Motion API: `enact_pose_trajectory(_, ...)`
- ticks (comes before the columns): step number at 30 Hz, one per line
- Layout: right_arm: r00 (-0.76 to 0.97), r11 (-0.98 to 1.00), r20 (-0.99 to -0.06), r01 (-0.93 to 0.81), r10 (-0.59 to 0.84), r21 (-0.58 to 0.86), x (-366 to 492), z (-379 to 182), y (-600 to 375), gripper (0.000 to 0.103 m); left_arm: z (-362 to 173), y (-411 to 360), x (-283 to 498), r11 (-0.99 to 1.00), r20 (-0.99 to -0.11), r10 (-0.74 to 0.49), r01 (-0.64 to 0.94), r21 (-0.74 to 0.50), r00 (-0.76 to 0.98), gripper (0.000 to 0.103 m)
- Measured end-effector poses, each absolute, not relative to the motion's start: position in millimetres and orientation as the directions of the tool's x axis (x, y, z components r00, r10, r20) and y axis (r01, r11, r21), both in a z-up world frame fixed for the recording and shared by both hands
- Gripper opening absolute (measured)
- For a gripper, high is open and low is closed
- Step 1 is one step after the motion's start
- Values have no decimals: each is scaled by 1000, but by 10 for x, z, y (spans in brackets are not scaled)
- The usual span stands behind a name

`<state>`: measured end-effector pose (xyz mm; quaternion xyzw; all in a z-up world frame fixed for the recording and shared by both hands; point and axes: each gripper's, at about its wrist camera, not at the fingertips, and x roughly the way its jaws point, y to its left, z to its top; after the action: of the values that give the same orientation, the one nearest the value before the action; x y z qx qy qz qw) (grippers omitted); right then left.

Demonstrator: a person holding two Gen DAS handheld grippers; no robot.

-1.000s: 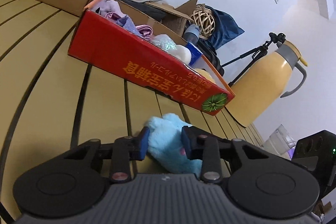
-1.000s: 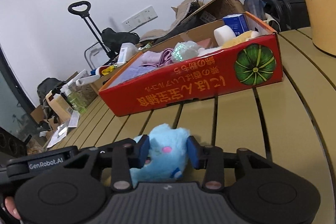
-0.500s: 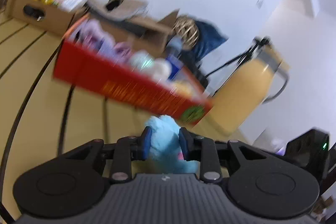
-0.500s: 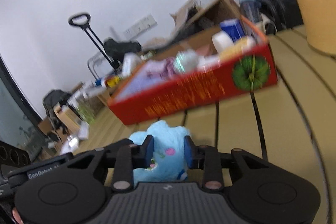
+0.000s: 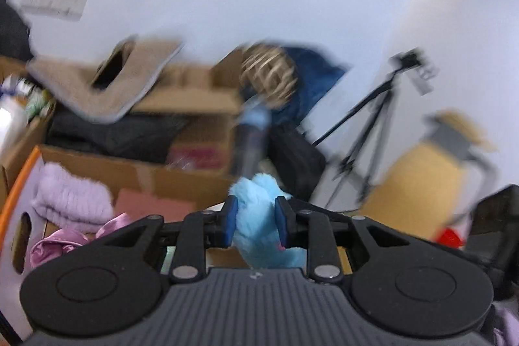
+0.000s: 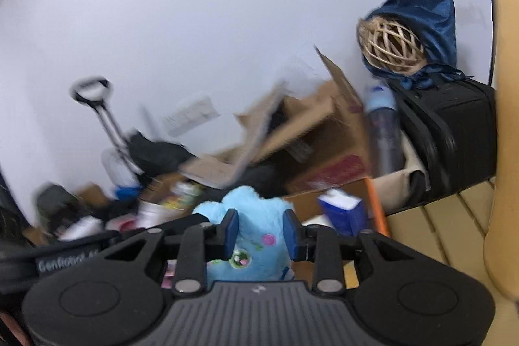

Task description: Organize soft objects

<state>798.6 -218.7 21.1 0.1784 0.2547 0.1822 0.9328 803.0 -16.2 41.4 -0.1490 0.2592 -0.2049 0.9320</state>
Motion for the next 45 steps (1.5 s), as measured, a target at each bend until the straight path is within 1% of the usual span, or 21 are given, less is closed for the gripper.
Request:
enact_pose_trajectory(2, 782, 889, -478, -205, 401, 410, 8206, 5, -2162, 32, 229, -295, 8209, 934, -517, -344, 230, -272, 784, 25)
enact_pose_trajectory(3, 770, 901, -513, -181, 379, 394, 8289, -114, -2145, 32, 167, -337, 8224, 943, -537, -326, 233, -236, 778, 25)
enact_pose_trajectory(4, 766, 907, -526, -176, 370, 382, 8314, -191, -2129, 28, 145, -349, 8212, 940, -535, -339, 252, -230, 774, 25)
enact_pose_trajectory(6, 786, 927, -514, -194, 343, 322, 8285, -247, -2089, 32, 136, -348, 8154, 940, -530, -341, 265, -215, 777, 25)
enact_pose_trajectory(9, 773, 916, -520, -197, 364, 349, 8266, -194, -2085, 34, 241, -330, 8081, 944, -521, -331, 268, -195, 787, 25)
enact_pose_trajectory(12, 794, 927, -497, -221, 351, 303, 8126, 28, -2065, 35, 450, -275, 7871, 947, -492, -320, 273, -168, 810, 25)
enact_pose_trajectory(18, 819, 943, -470, -253, 329, 218, 7553, 600, -2160, 48, 910, -147, 7179, 962, -429, -274, 252, -107, 861, 27)
enact_pose_trajectory(19, 825, 949, -470, -252, 313, 190, 7441, 679, -2180, 52, 970, -105, 7032, 966, -422, -258, 241, -93, 869, 31)
enact_pose_trajectory(21, 846, 963, -460, -238, 268, 123, 7146, 835, -2222, 59, 1069, -6, 6717, 976, -417, -219, 206, -76, 882, 44)
enact_pose_trajectory(22, 857, 970, -454, -226, 243, 94, 7000, 903, -2235, 66, 1108, 40, 6569, 981, -415, -193, 182, -67, 889, 54)
enact_pose_trajectory(23, 869, 975, -444, -213, 218, 61, 6846, 961, -2247, 68, 1142, 87, 6374, 987, -404, -162, 152, -58, 900, 67)
enact_pose_trajectory(24, 882, 979, -429, -202, 194, 26, 6667, 1012, -2257, 73, 1175, 129, 6169, 991, -386, -135, 127, -45, 913, 73)
enact_pose_trajectory(25, 893, 980, -412, -198, 180, -2, 6483, 1054, -2266, 76, 1199, 166, 5974, 994, -364, -105, 102, -28, 926, 83)
enact_pose_trajectory(27, 906, 980, -389, -198, 170, -34, 6125, 1112, -2284, 80, 1232, 228, 5539, 998, -312, -50, 55, 7, 949, 91)
enact_pose_trajectory(28, 910, 979, -379, -200, 169, -45, 5933, 1131, -2291, 84, 1239, 256, 5302, 999, -291, -23, 30, 20, 956, 99)
enact_pose_trajectory(30, 915, 975, -364, -211, 173, -65, 5532, 1133, -2286, 86, 1224, 327, 4825, 1000, -248, 13, -5, 31, 969, 103)
enact_pose_trajectory(35, 914, 961, -341, -263, 222, -81, 4358, 1020, -2253, 93, 1073, 497, 3721, 996, -206, 84, -78, 37, 975, 103)
enact_pose_trajectory(36, 911, 960, -342, -271, 232, -71, 4091, 978, -2247, 97, 1016, 532, 3484, 995, -210, 98, -95, 26, 973, 103)
enact_pose_trajectory(38, 905, 957, -344, -285, 252, -48, 3643, 897, -2232, 98, 874, 568, 3031, 994, -229, 109, -112, -1, 967, 103)
enact_pose_trajectory(40, 899, 954, -347, -296, 266, -38, 3134, 797, -2217, 101, 729, 569, 2608, 995, -253, 99, -100, 12, 962, 103)
enact_pose_trajectory(45, 887, 953, -383, -299, 259, -47, 2122, 515, -2189, 103, 485, 500, 1610, 992, -258, 127, -128, 14, 958, 103)
